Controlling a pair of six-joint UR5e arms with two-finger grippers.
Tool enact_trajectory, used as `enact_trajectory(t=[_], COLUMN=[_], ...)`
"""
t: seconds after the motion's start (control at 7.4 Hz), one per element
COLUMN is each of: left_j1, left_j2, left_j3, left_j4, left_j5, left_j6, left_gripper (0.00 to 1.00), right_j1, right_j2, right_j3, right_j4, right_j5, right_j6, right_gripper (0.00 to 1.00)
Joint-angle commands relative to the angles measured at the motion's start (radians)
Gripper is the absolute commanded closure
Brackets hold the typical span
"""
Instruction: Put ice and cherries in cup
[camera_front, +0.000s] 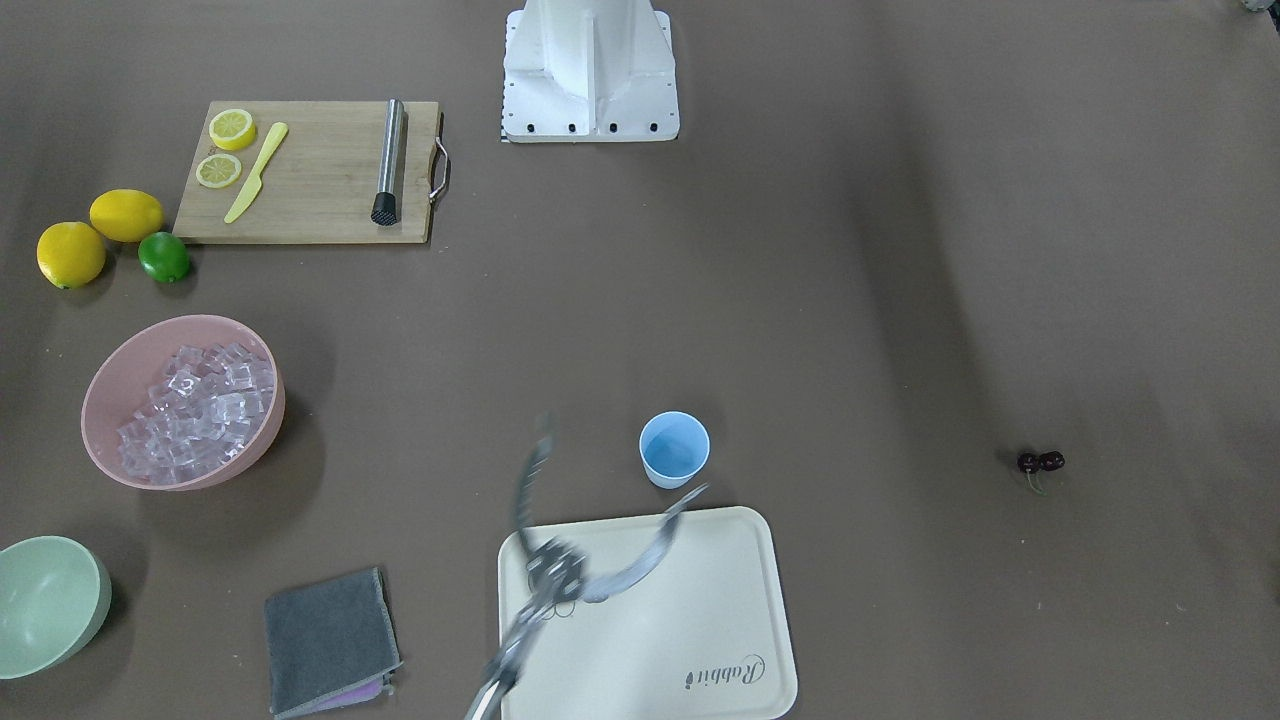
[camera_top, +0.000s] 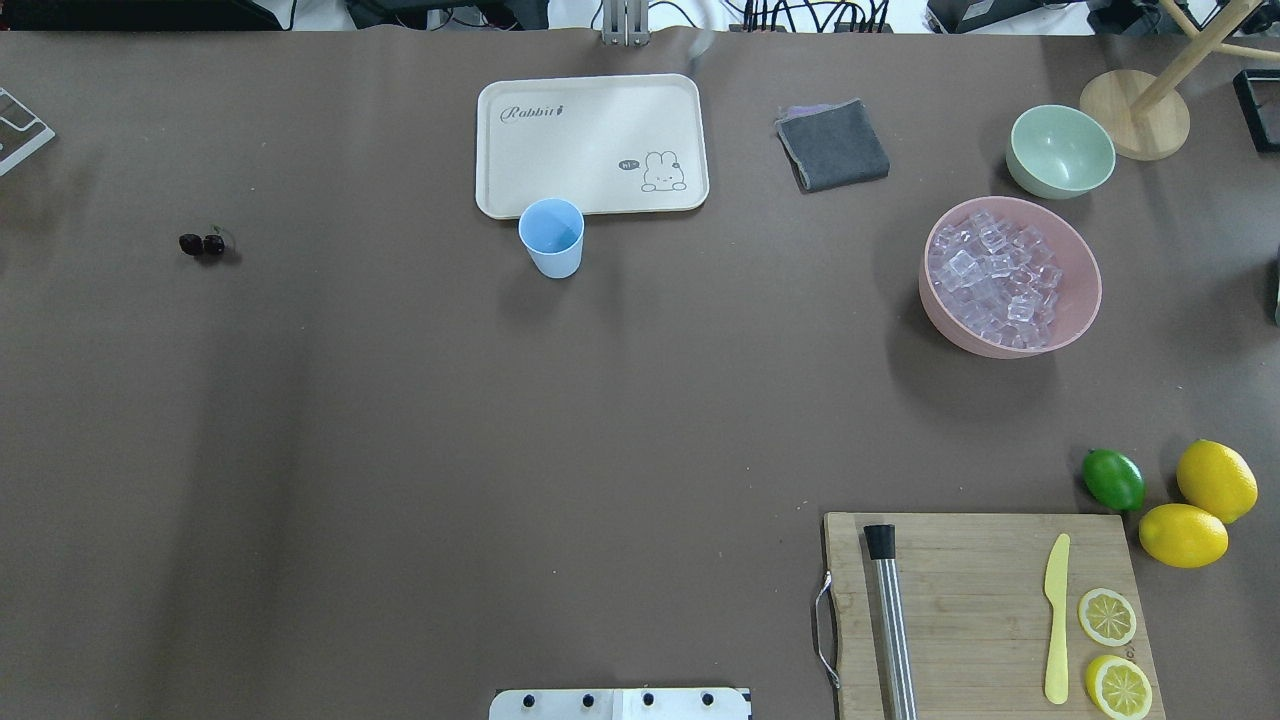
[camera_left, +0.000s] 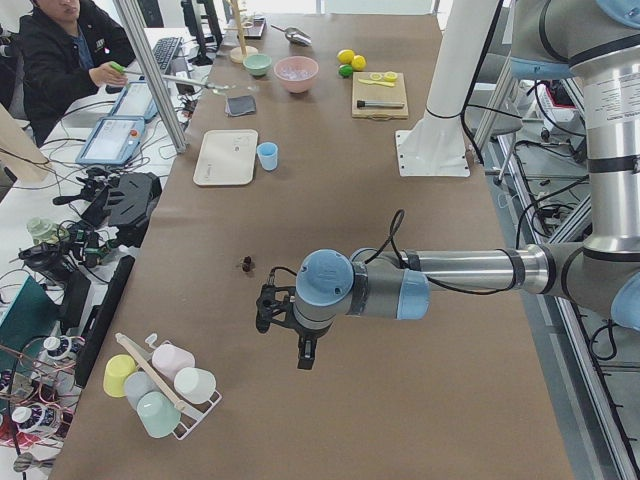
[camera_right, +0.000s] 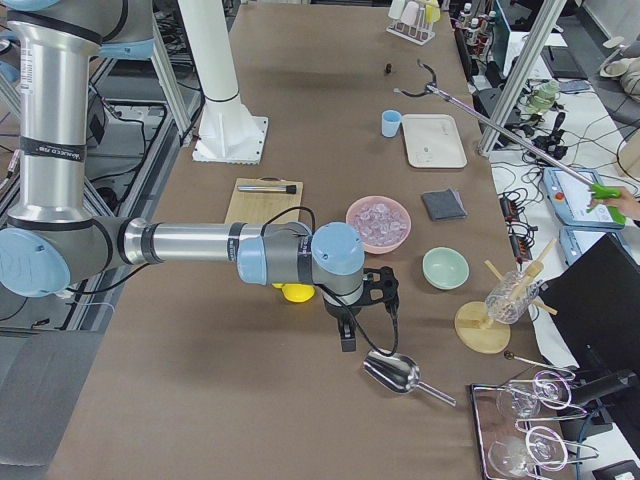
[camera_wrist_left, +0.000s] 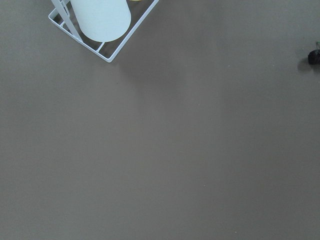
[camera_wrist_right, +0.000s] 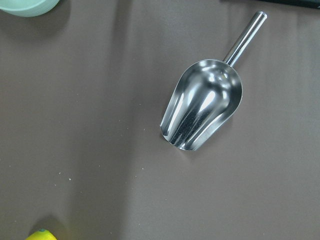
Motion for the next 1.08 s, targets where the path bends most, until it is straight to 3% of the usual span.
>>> enact_trajectory(t=[0.0,0.68,0.95], left_j1=[0.0,-0.014,-0.014], left_j2=[0.004,0.068,0.067], left_j3=[-0.003,-0.073,-0.07], left_j4=[-0.005,-0.041,-0.035], left_j5=[-0.001,-0.008,-0.007], left_j6=[0.002,0.043,0.038], left_gripper=[0.02,0.02,0.02], right_j1=[0.0,0.0,-0.055], right_j2=[0.0,0.006,0.02], right_j3=[0.0,0.014,0.035], right_j4=[0.0,-0.009,0.0], right_j5=[0.0,0.002,0.032], right_j6=[0.001,0.01,0.059], right_gripper=[0.0,0.0,0.0])
